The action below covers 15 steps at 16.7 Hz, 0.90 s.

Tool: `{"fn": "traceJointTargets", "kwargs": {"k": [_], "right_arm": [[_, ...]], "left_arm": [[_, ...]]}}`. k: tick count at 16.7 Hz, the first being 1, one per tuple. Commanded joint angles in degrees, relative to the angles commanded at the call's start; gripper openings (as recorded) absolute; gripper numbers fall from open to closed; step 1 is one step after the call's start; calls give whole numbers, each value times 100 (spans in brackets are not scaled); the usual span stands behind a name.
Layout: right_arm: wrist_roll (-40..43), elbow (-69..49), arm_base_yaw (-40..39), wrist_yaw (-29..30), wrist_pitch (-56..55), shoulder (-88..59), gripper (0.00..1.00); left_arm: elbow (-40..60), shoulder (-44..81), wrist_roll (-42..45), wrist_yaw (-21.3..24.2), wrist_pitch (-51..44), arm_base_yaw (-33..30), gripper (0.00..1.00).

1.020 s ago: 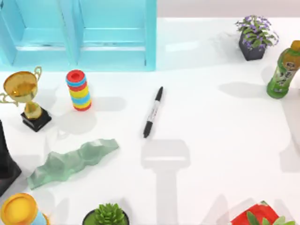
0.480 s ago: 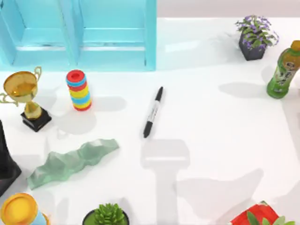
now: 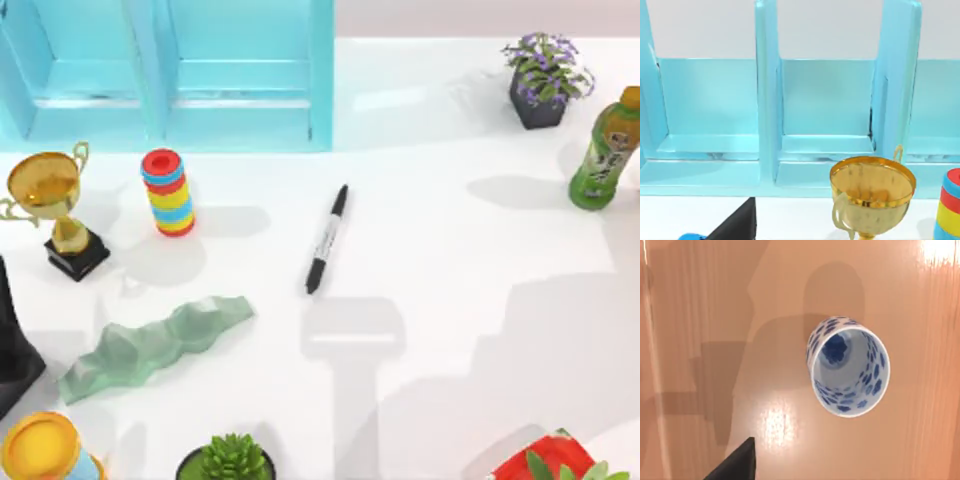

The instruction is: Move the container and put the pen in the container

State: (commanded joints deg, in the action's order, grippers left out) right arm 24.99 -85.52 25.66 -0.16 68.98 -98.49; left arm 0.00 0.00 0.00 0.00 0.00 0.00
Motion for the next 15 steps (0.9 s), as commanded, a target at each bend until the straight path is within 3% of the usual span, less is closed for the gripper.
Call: {"fn": "traceJointTargets", "kwargs": {"k": [6,12,15], "right_arm": [[264,-827,254,28,707,-966,100],[250,-724,232,28,605,-975,100],[242,-240,233,29,40,-1083,100]], "left_arm": [[0,0,0,0,0,0,100],[0,0,0,0,0,0,100],[0,0,0,0,0,0,100]]}}
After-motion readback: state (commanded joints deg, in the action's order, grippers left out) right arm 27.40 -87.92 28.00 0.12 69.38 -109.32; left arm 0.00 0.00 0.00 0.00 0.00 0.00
